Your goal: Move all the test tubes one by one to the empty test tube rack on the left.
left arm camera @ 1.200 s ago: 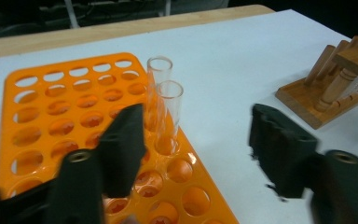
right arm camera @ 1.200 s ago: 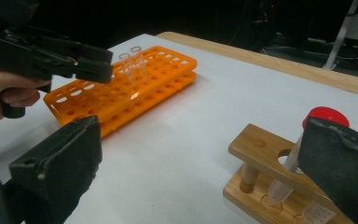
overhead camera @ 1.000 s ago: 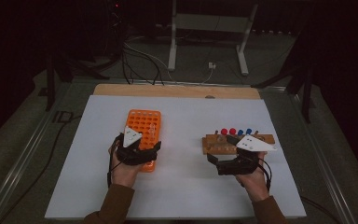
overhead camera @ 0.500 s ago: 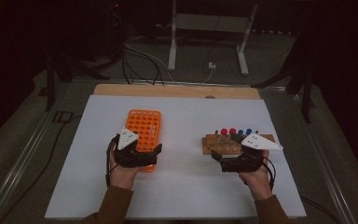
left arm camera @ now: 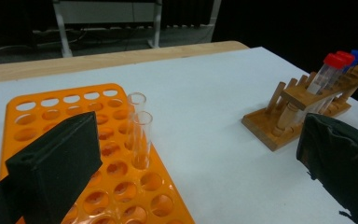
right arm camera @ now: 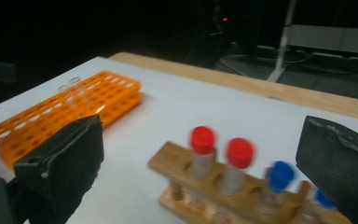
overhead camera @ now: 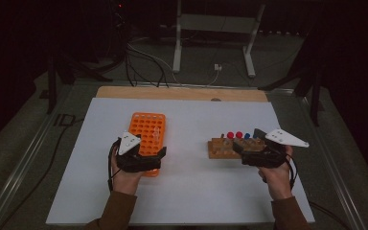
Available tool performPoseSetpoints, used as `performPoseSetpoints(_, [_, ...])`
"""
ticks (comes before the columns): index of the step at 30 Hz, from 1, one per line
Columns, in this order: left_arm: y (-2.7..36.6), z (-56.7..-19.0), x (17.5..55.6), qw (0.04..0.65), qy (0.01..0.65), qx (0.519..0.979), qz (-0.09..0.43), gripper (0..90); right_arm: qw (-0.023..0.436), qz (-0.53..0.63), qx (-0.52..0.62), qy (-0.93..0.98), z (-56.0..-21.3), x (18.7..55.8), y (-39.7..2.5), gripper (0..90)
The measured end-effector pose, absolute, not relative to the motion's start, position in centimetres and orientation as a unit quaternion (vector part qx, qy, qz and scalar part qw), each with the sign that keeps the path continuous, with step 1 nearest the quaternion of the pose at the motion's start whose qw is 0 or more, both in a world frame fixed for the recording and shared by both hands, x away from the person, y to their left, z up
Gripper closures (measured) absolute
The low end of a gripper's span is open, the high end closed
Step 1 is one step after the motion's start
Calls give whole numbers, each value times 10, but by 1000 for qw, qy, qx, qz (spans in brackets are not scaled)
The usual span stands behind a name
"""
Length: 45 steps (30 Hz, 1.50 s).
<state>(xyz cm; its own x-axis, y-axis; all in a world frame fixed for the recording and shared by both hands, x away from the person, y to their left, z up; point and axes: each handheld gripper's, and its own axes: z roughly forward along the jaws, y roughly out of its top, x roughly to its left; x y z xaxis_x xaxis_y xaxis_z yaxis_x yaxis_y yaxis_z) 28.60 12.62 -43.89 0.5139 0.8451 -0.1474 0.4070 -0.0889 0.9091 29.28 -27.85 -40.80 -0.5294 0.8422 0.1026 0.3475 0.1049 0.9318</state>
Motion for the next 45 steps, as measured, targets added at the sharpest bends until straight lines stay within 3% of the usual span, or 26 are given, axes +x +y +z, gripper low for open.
performPoseSetpoints(8, [127,-439,286,509,447,704,214,5,272,510,463,672,-404,299,-308,68])
performPoseSetpoints(15, [128,-440,287,509,450,702,213,5,282,504,489,653,-410,304,-326,171])
performPoseSetpoints(26, [130,-440,286,510,454,698,217,5,280,467,495,677,-438,316,-323,572])
performPoseSetpoints(36, [132,-439,286,511,456,695,219,5,273,442,501,692,-457,325,-315,718])
performPoseSetpoints(45, [133,-439,286,513,457,693,218,5,281,428,499,699,-465,326,-308,762])
